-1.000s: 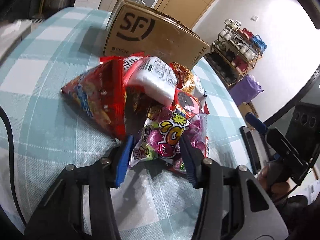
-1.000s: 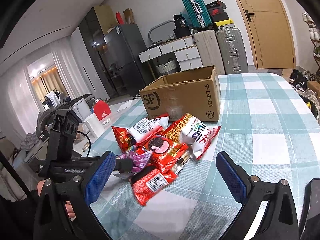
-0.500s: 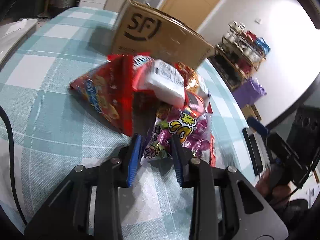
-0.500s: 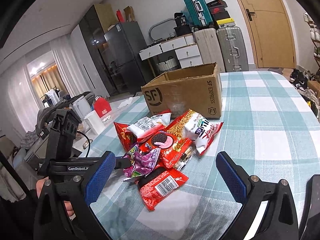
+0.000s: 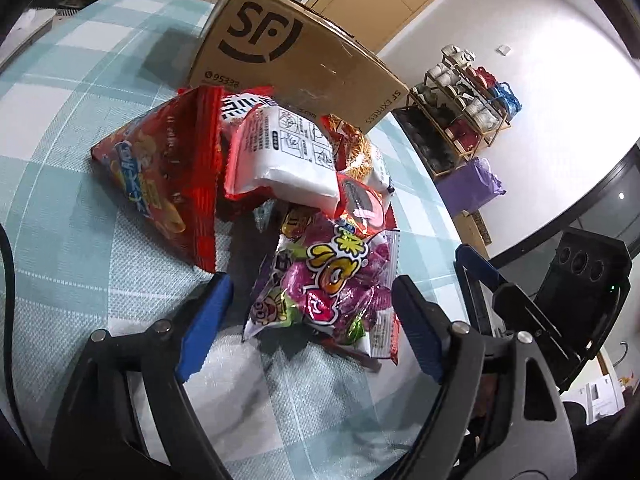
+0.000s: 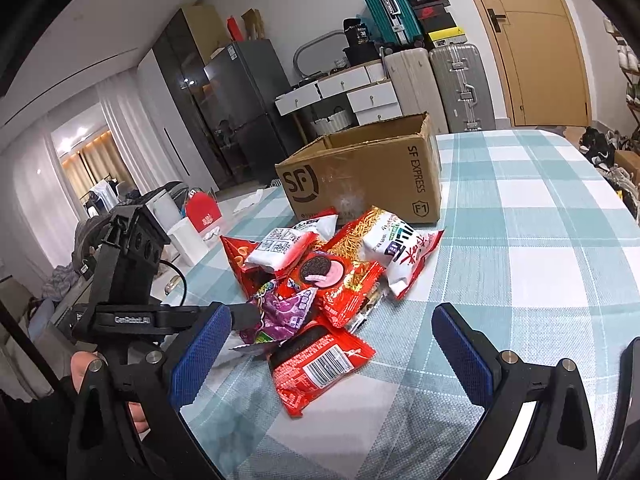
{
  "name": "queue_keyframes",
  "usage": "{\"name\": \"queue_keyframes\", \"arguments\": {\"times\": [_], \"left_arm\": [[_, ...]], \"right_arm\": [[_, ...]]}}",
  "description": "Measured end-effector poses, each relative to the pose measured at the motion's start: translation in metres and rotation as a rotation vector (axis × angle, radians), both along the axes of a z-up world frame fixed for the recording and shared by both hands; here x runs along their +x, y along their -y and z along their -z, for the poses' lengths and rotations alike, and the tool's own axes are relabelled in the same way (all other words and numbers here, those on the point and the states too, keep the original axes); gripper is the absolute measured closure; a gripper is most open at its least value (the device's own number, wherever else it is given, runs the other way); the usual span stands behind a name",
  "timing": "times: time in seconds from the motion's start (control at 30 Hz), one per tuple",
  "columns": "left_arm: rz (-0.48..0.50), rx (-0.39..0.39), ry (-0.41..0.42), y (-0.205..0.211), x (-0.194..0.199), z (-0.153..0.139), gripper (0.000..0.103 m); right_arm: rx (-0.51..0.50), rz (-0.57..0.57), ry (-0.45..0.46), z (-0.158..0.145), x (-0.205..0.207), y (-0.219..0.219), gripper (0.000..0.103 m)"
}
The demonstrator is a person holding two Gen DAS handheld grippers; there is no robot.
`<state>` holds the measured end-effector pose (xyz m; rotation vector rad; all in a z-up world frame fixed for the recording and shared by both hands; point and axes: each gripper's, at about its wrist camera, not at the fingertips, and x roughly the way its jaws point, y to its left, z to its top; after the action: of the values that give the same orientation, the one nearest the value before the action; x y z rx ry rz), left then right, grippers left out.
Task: Organize snacks
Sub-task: 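Lower the left tool onto the pink-purple candy bag and close it, then lift the candy bag with the left tool while the right tool grasps the red wafer pack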
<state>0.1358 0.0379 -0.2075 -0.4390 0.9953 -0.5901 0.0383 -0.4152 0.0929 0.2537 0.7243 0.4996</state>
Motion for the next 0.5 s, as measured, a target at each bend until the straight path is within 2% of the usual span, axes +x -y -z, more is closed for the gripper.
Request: {"name": "queue_keyframes", "arguments": {"times": [0.03,0.07,0.1,0.2,0.33,0.5], "left_arm": [[0.004,0.003,0.000,0.001,-0.001,0.000,0.025],[0.017,0.003,-0.005,0.005,0.000,0.000,0.036],[0.026,0.026,-0.007,0.011,0.000,-0.001,0.042],[0.038,0.100,0.005,0.026,0.000,-0.005,0.053],[0.029,0.126,-0.009,0.036,-0.002,-0.007,0.060],[0.020,0.121,-0.021,0.042,-0.008,-0.015,0.069]], "right_arm": [[0.002,0.002,-0.002,0.001,0.000,0.001,0.001],[0.005,0.003,-0.005,0.001,0.000,0.002,0.001],[0.008,0.004,-0.008,0.002,0.001,0.003,0.001],[0.013,0.007,-0.010,0.003,0.000,0.004,0.001],[0.019,0.007,-0.017,0.005,0.000,0.005,0.001],[0.019,0.007,-0.016,0.005,-0.001,0.006,0.001]]}}
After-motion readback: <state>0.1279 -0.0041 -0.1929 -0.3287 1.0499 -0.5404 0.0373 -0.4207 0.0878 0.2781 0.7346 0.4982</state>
